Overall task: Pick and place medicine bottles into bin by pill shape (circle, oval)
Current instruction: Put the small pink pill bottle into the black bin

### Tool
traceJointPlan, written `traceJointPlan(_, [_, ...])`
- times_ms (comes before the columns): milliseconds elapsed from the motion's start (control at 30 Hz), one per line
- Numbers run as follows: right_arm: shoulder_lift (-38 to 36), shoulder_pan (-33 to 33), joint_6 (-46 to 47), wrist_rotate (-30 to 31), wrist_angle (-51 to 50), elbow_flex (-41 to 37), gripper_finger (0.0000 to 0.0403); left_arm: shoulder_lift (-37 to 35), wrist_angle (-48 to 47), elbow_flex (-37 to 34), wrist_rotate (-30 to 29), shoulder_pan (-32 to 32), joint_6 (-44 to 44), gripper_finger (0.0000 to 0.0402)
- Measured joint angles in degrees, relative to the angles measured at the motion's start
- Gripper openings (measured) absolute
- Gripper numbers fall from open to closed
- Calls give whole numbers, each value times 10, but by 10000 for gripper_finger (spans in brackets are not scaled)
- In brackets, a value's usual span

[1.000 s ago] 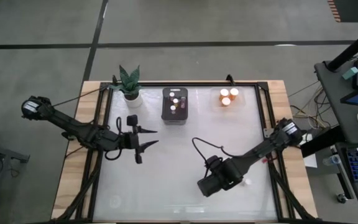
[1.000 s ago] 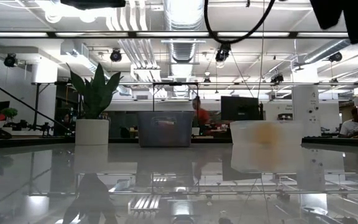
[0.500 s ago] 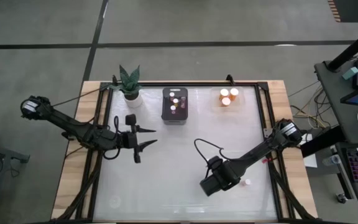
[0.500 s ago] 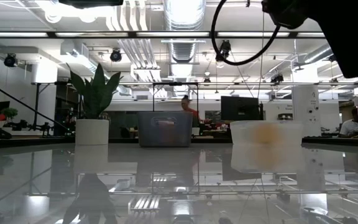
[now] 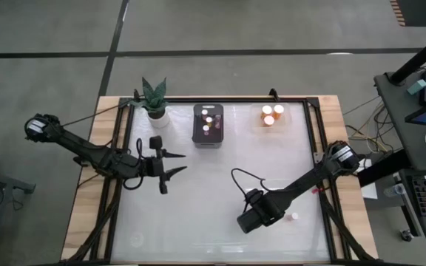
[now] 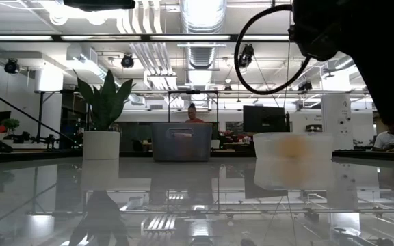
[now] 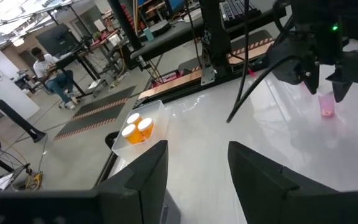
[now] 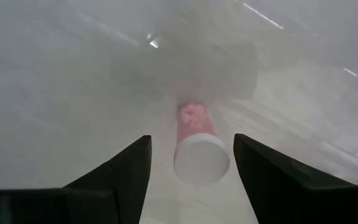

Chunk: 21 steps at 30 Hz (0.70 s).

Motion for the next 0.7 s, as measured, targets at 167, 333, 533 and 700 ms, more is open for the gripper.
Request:
traceJointPlan(167, [0, 0, 2, -4, 5, -5, 211, 0, 1, 0, 0, 0, 0, 153])
traceJointPlan(333, [0, 0, 2, -8, 7, -6, 173, 0, 1, 0, 0, 0, 0, 153])
traceJointPlan(533, [0, 0, 5, -12, 10, -6, 115, -4, -3, -15, 0, 0, 12, 153])
traceJointPlan(700, [-1, -3, -3, -13, 7, 9, 100, -37, 18, -37, 0, 0, 20, 153])
